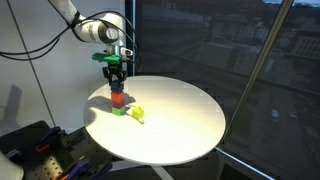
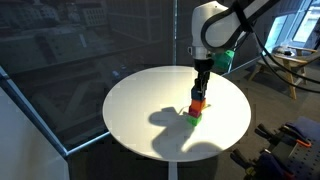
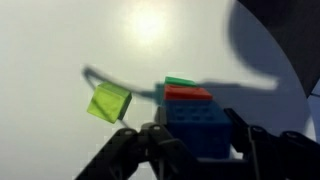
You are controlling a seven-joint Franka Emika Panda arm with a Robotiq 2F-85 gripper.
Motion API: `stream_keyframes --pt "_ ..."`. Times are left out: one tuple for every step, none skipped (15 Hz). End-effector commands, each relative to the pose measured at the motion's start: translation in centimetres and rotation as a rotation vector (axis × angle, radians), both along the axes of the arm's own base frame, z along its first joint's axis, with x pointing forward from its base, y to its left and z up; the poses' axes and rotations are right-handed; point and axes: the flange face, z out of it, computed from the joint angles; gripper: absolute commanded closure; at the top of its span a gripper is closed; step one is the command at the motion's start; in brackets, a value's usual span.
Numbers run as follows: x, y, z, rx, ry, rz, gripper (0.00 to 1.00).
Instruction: Put the blue block on top of the orange block
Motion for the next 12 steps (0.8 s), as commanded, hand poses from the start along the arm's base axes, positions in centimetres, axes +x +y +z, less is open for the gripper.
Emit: stream_keyframes --pt "-0.54 0.48 0.47 0.004 -0.008 -0.023 0.66" --pt "-0.56 0.49 0.46 0.004 -0.007 -0.023 0.66" --pt "-0.56 0.48 0.45 0.004 -0.009 -0.023 0.66" --pt "-0.56 0.43 0.45 0.005 -0.008 -0.023 0.66" --pt "-0.57 0.42 0.45 0.006 -0.009 -0.023 0.66" --pt "-0.62 0.39 0.47 0.006 -0.010 -0.022 0.30" --pt "-0.65 0.36 0.49 0.008 -0.009 -0.022 0.15" --pt "-0.67 0.35 0.49 0.009 -0.008 -0.023 0.09" --pt "-0.68 0.33 0.48 0.009 -0.007 -0.023 0.01" --pt "-0.68 0.31 0.46 0.009 -0.007 -0.023 0.00" --pt "-0.68 0.29 0.43 0.008 -0.006 -0.023 0.00" --pt "-0.69 0.27 0.41 0.008 -0.005 -0.023 0.00"
